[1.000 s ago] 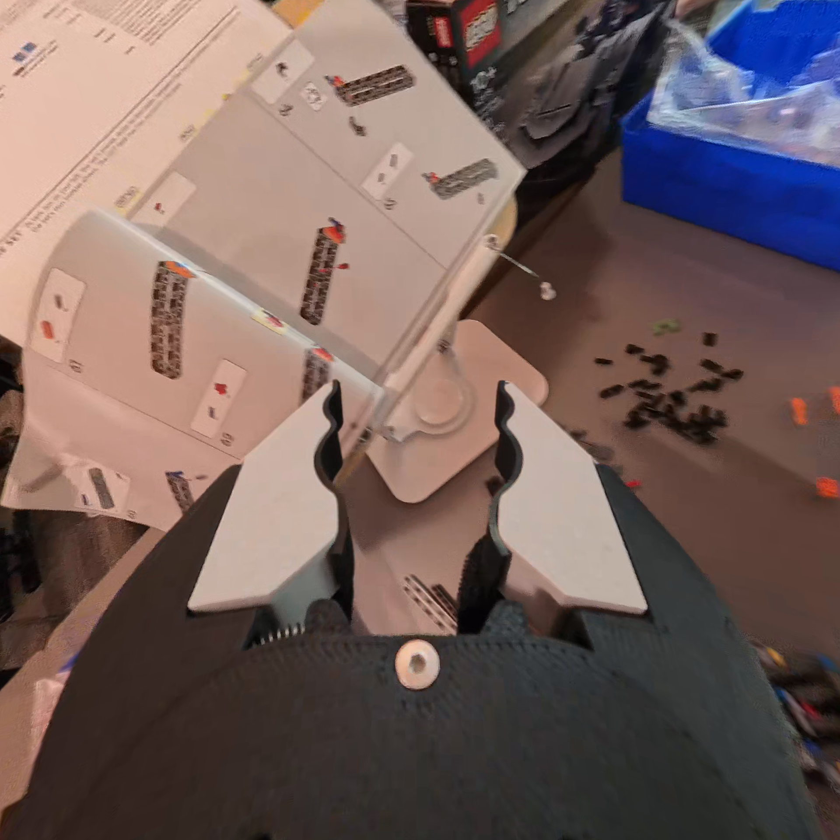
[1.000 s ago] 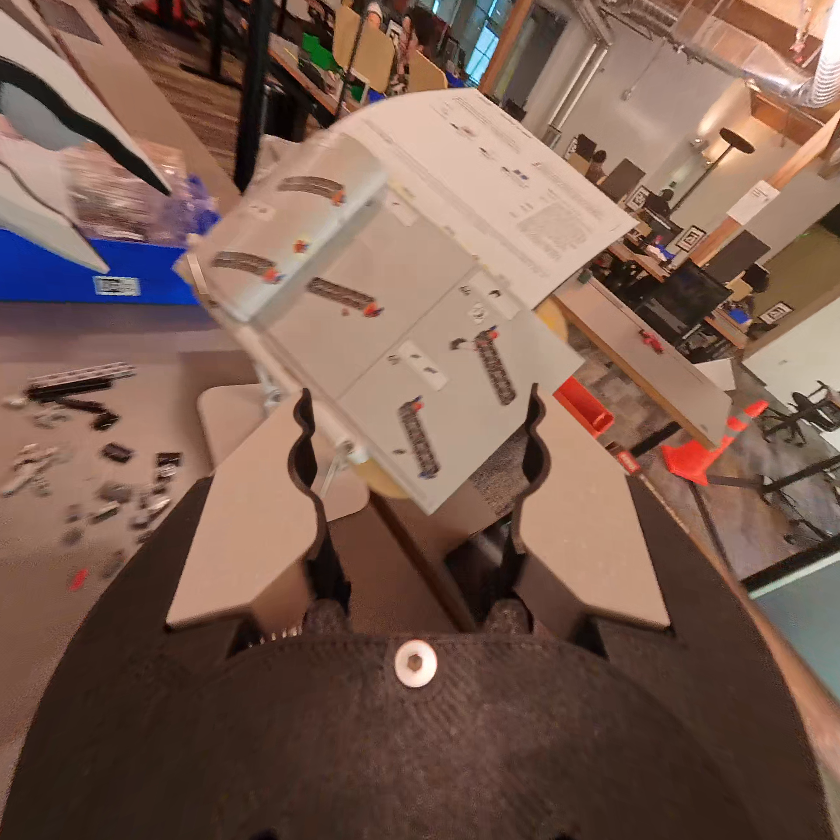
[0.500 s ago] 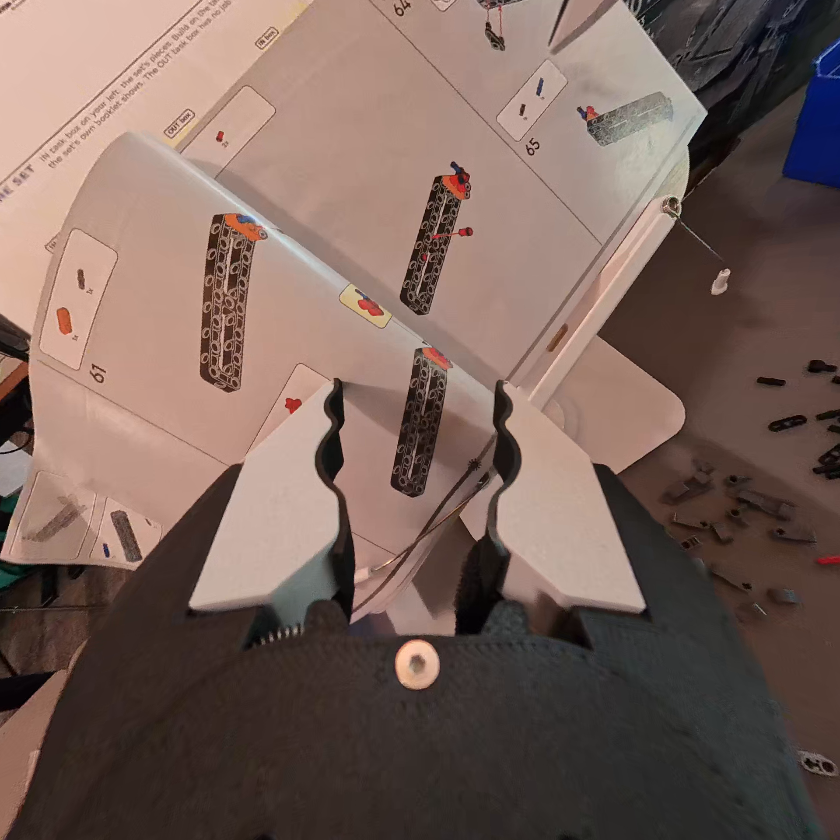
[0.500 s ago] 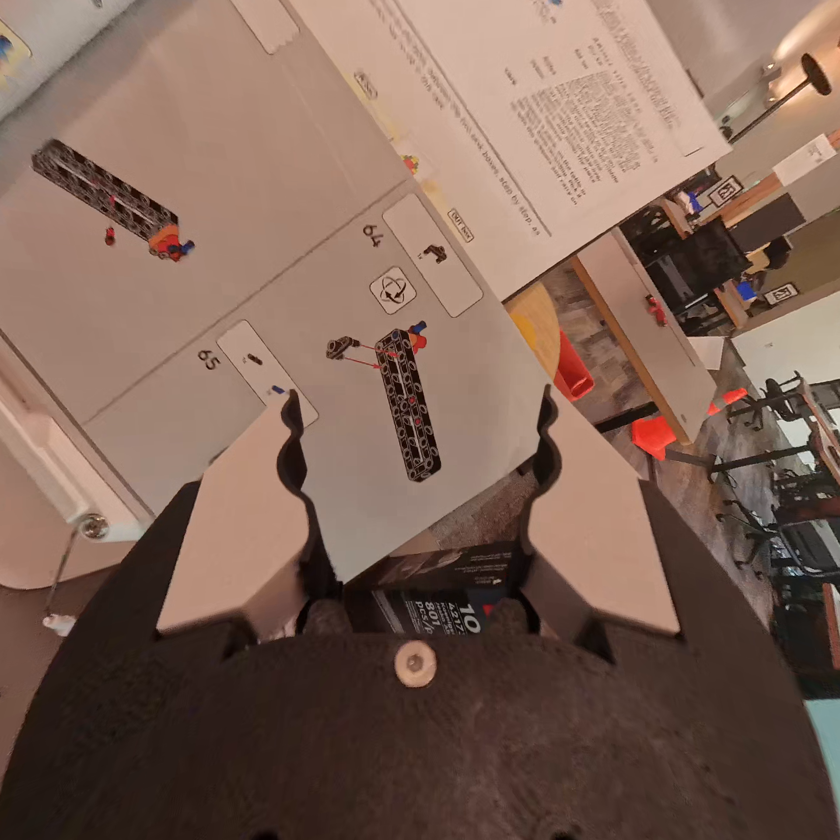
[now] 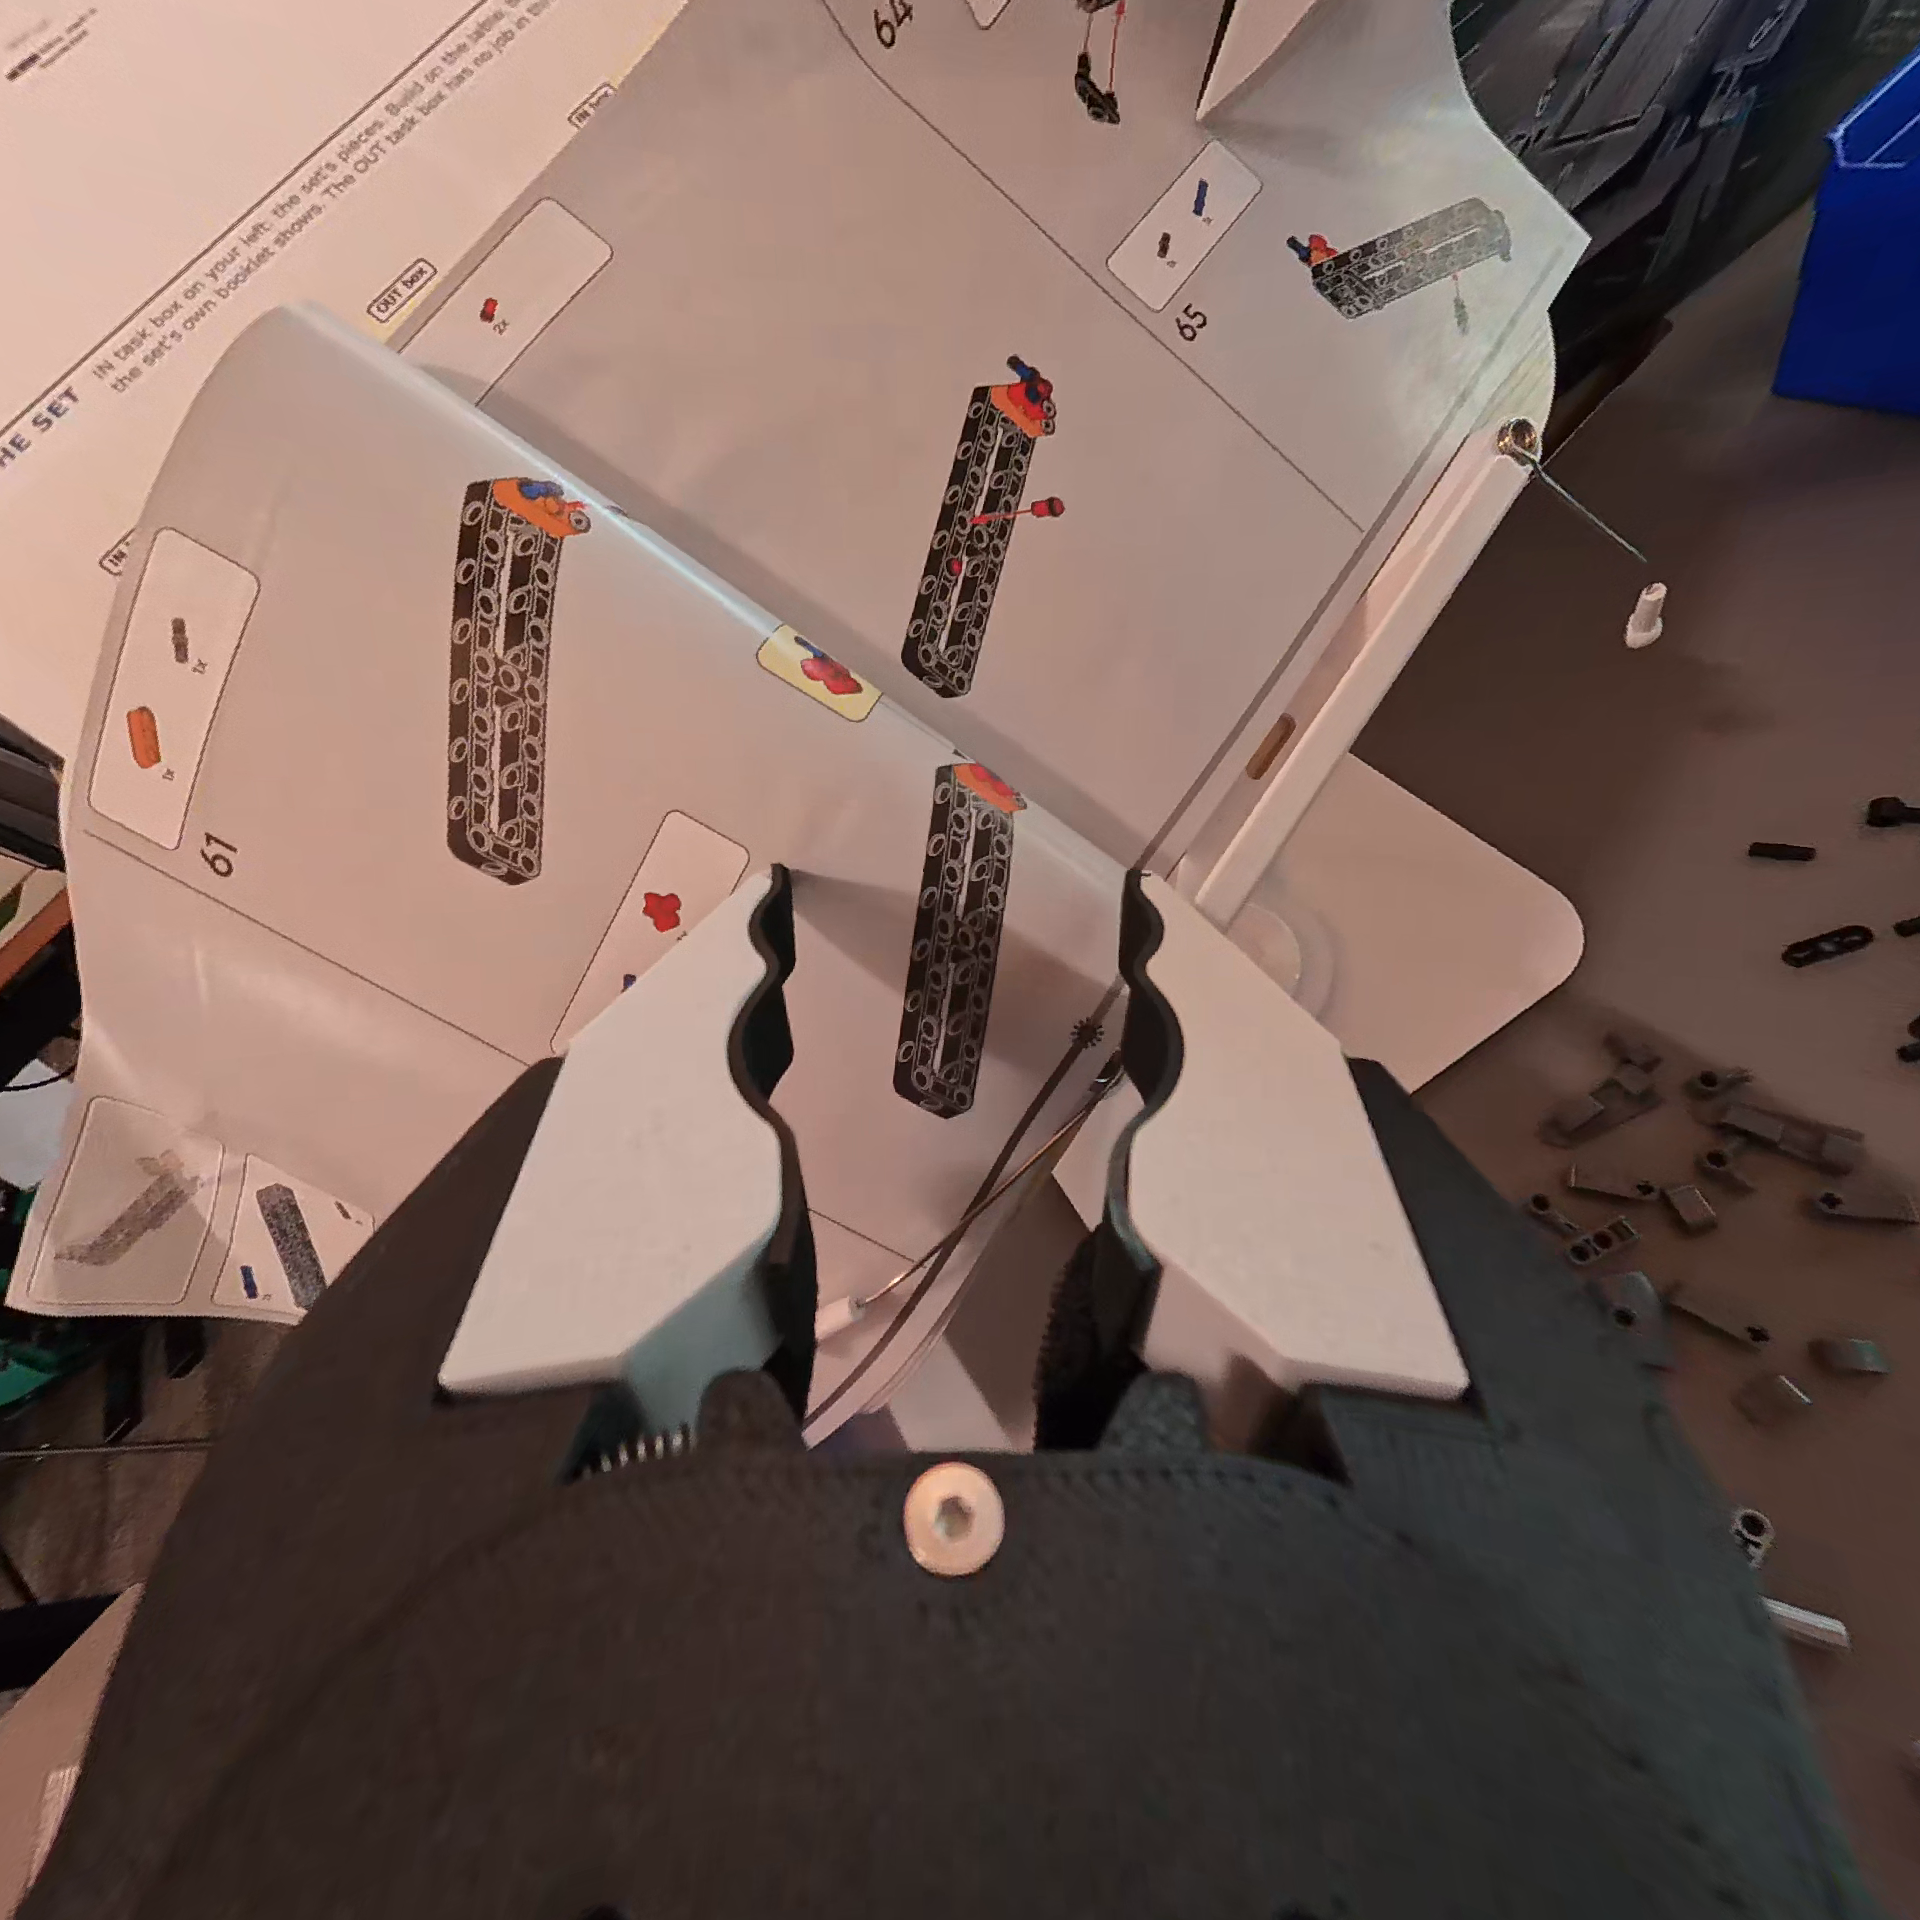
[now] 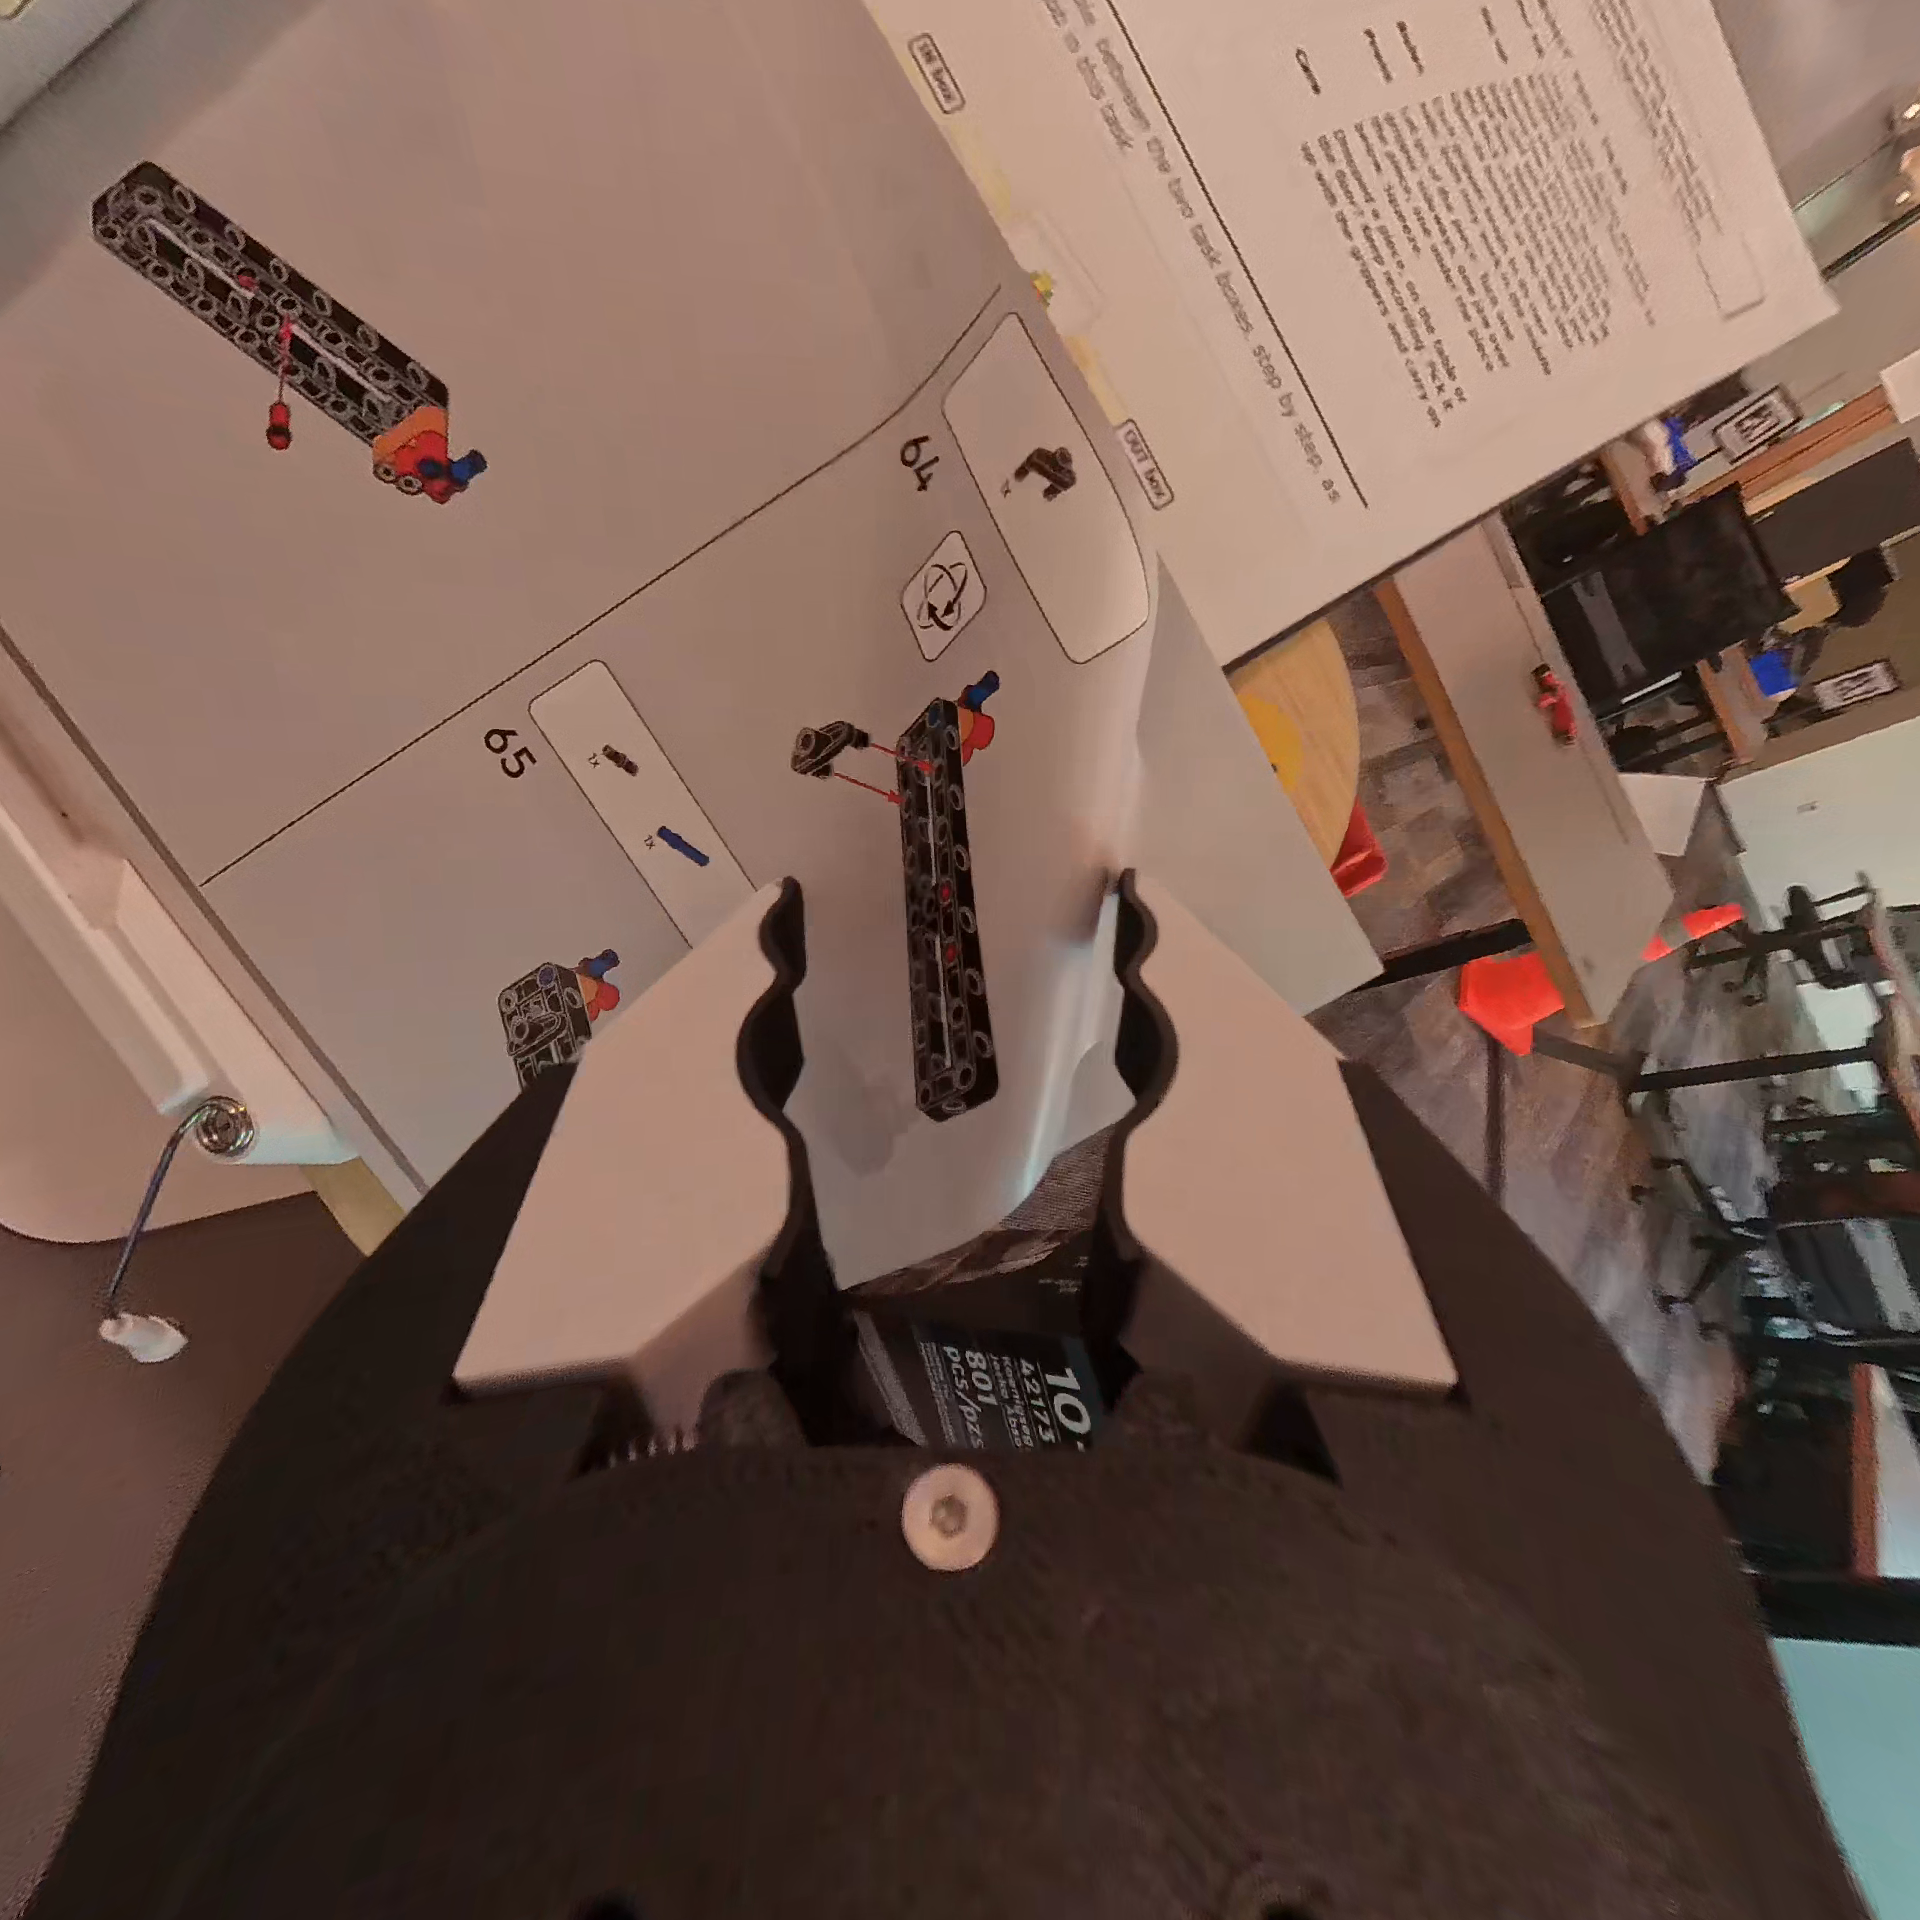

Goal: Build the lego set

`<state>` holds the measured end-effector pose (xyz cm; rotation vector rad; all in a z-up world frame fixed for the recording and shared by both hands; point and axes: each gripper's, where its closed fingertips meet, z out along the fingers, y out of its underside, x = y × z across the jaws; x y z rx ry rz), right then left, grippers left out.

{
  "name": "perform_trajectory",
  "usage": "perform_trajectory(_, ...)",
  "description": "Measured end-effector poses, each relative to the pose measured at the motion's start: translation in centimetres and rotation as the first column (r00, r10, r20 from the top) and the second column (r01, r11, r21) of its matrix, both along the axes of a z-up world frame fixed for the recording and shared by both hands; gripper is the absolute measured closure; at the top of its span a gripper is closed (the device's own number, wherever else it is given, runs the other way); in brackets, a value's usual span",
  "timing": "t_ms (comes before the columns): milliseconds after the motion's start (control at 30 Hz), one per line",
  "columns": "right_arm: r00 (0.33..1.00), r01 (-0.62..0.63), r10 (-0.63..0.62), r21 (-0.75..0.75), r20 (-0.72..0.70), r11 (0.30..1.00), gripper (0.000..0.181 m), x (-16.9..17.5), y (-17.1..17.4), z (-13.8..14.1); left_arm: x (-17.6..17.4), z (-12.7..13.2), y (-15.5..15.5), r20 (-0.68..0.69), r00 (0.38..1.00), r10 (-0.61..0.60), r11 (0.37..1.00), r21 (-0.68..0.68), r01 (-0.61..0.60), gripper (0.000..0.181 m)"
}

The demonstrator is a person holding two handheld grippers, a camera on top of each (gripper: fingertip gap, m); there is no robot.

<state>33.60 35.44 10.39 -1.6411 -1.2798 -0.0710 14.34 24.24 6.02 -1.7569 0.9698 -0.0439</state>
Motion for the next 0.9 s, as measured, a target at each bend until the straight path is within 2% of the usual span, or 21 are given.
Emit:
perform_trajectory(67, 0.999, 0.001, -0.003, 0.052, 0.049, 0.999, 0.136, 0.0, -0.5, 0.0, 0.0, 0.0, -0.1, 0.008, 1.0, -0.004, 1.0, 0.0, 0.004, 0.119)
perform_trajectory(133, 0.996, 0.009, -0.02, 0.114, 0.092, 0.993, 0.139, 0.0, -0.9, 0.3, 0.0, 0.0, -0.1, 0.012, 1.0, -0.007, 1.0, 0.0, 0.007, 0.119)
perform_trajectory(200, 0.996, 0.022, -0.035, 0.146, 0.088, 0.989, 0.159, 0.1, -1.5, 0.9, -0.1, 0.1, -0.2, 0.008, 1.0, -0.006, 1.0, 0.003, 0.006, 0.119)
perform_trajectory(267, 0.998, -0.015, 0.007, 0.122, 0.062, 0.992, 0.181, -0.3, -2.9, 1.3, 0.0, 0.1, -0.3, 0.012, 1.0, -0.006, 1.0, 0.001, 0.006, 0.118)
perform_trajectory(433, 0.995, -0.083, 0.082, -0.022, -0.054, 0.996, 0.181, -1.9, -6.5, 2.3, -0.2, 1.7, -1.0, 0.092, 0.996, 0.009, 0.999, 0.037, -0.012, 0.118)
perform_trajectory(500, 0.982, -0.153, 0.142, -0.081, -0.126, 0.985, 0.181, -3.2, -8.5, 3.1, 0.8, 2.8, -2.0, 0.133, 0.991, -0.027, 0.999, 0.045, 0.021, 0.118)
perform_trajectory(633, 0.912, -0.322, 0.218, -0.279, -0.347, 0.905, 0.181, -7.2, -12.6, 4.9, 4.5, 4.7, -4.4, 0.216, 0.965, -0.151, 0.988, 0.018, 0.151, 0.115)
perform_trajectory(733, 0.844, -0.434, 0.224, -0.374, -0.488, 0.819, 0.181, -10.8, -14.5, 6.7, 6.9, 6.4, -6.2, 0.349, 0.906, -0.24, 0.964, -0.025, 0.265, 0.105)
perform_trajectory(867, 0.826, -0.467, 0.236, -0.388, -0.512, 0.794, 0.181, -14.9, -14.9, 7.5, 7.2, 8.0, -7.5, 0.472, 0.844, -0.254, 0.944, -0.068, 0.322, 0.094)
perform_trajectory(900, 0.819, -0.474, 0.23, -0.393, -0.525, 0.788, 0.181, -15.8, -15.0, 7.7, 6.8, 8.1, -7.5, 0.469, 0.85, -0.241, 0.95, -0.065, 0.306, 0.1)
